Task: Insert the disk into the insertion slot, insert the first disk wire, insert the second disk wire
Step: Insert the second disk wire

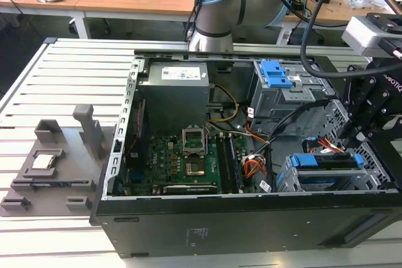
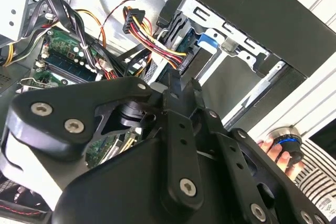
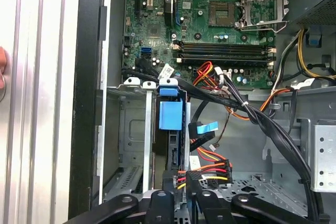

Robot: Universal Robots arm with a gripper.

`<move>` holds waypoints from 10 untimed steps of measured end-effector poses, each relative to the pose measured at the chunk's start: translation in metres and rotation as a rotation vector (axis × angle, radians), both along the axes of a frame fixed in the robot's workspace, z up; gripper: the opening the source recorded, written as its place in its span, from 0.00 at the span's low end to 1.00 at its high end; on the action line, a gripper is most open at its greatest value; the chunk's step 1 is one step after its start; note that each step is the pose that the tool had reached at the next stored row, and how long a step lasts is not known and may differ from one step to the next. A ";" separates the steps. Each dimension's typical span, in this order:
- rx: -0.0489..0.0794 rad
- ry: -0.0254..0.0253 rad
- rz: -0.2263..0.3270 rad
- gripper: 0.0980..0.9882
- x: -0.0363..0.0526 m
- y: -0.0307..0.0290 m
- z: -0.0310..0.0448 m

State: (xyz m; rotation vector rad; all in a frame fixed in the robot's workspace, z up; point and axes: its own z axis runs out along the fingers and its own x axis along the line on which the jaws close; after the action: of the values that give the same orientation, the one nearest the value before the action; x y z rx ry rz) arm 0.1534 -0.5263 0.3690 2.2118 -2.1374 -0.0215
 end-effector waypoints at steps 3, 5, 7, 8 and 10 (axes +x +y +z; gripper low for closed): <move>0.000 0.0001 0.000 0.16 -0.0018 0.0069 -0.0003; 0.000 0.0000 0.000 0.16 -0.0071 0.0082 -0.0005; 0.000 0.0000 0.000 0.16 -0.0132 0.0086 -0.0006; 0.001 0.0000 0.000 0.16 -0.0158 0.0087 -0.0007; 0.000 0.0000 0.000 0.16 -0.0199 0.0089 -0.0008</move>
State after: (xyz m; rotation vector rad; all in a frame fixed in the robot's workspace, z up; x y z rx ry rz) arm 0.1335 -0.5174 0.3683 2.2121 -2.1376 -0.0220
